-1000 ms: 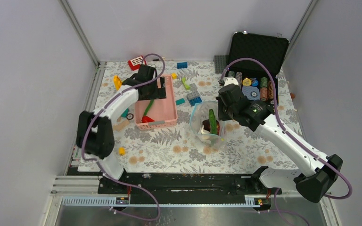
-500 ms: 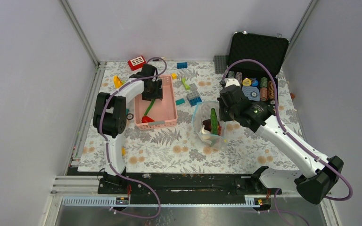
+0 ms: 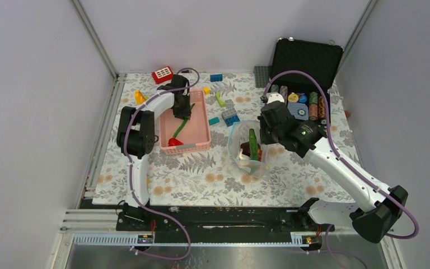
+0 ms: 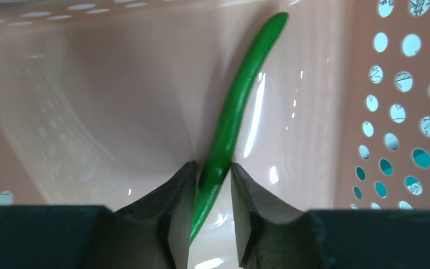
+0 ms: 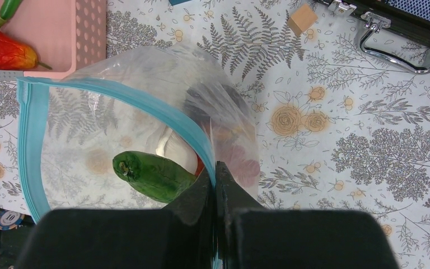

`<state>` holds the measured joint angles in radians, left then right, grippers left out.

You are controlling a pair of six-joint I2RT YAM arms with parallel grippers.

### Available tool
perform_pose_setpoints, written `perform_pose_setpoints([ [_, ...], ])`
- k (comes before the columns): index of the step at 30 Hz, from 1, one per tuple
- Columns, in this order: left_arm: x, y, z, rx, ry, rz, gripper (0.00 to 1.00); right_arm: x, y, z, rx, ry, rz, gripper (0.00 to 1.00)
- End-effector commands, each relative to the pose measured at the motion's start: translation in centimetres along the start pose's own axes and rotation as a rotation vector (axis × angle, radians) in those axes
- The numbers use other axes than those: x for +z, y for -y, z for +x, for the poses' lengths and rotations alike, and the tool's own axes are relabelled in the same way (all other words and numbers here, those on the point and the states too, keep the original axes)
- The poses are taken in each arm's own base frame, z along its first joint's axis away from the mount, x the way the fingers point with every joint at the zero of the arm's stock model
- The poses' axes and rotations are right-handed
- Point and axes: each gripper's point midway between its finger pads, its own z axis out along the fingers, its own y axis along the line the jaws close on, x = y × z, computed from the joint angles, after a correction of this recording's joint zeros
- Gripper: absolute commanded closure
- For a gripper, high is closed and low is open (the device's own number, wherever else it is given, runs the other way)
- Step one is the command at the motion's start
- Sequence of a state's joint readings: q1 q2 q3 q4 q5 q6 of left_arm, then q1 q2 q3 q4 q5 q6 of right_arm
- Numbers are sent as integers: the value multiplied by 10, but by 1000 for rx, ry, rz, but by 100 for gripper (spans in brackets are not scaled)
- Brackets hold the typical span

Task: Place the food in the zip-top bag and seal the zipper
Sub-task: Pick up the fake vegetable from the bin.

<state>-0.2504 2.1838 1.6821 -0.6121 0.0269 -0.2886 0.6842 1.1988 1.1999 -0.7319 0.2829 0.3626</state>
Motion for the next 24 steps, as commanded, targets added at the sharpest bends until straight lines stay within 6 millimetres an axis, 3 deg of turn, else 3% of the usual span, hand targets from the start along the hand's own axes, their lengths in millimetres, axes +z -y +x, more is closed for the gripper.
perform_pose_setpoints([
  [1, 9, 2, 14, -25, -75, -5, 77, -4, 1, -9, 7, 35, -11, 100],
  [6, 12, 2, 15, -33, -84, -30, 100, -6, 3, -8, 11, 42, -8, 100],
  [12, -4, 1, -1, -29, -25, -53, 100, -7, 6, -6, 18, 44, -2, 100],
  [18, -50, 8, -26, -58, 120, -26, 100, -8, 6, -6, 30, 51, -3, 100],
  [24, -98, 14, -33, -97, 262, 12, 100, -10, 6, -5, 36, 58, -8, 100],
])
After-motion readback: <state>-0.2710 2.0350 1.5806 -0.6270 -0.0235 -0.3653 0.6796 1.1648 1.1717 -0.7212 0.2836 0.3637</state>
